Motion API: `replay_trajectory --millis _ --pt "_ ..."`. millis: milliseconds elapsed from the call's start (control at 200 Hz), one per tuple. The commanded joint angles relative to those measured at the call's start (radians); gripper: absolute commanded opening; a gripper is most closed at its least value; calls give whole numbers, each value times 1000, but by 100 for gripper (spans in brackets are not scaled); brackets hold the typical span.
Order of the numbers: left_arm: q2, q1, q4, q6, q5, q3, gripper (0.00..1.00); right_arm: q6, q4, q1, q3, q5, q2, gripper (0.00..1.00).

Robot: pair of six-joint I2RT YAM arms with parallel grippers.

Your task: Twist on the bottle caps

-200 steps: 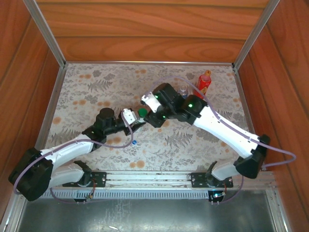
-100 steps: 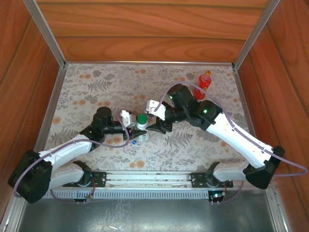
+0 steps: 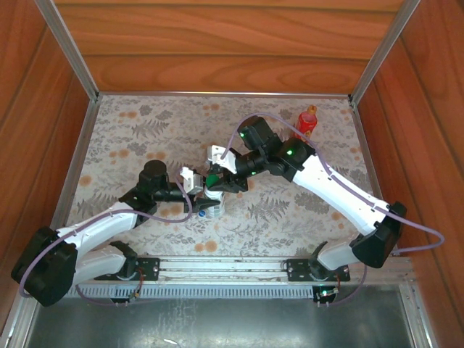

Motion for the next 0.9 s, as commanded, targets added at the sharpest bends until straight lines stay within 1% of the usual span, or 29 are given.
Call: replay_trajectory --millis 0,135,180,280,330,430,500,555,585,630,675,715,784,894 --pt "-17 3 20 5 21 14 56 3 -32 -6 24 -52 11 45" --pt "-9 2 20 13 -3 13 56 27 -42 -6 27 -49 17 35" --pt "-7 3 20 15 -27 13 56 41 -37 -6 21 -35 15 32" --pt "-3 3 20 23 -119 12 56 100 1 -6 -10 35 0 26" --pt "6 2 19 21 -186 15 56 143 24 -6 -31 78 -10 24" --pt "30 1 20 19 -298 30 55 271 70 -4 -56 176 -14 17" --pt "50 -1 20 12 -367 48 55 376 78 4 -57 248 -14 17" --pt "63 -3 20 13 -398 62 55 419 92 22 -75 300 -22 17" --pt "70 -2 20 11 -409 69 55 439 104 39 -88 353 -29 19" --pt "76 -3 20 7 -419 79 55 471 115 60 -104 445 -36 18" --pt "79 -5 20 5 -420 88 55 500 120 69 -116 491 -39 18" --pt "80 -5 20 5 -414 90 55 517 139 70 -136 506 -49 18" --pt "79 -7 20 4 -405 90 55 523 187 71 -181 496 -70 18" --pt "65 -7 20 11 -365 73 55 488 200 71 -197 472 -89 24"
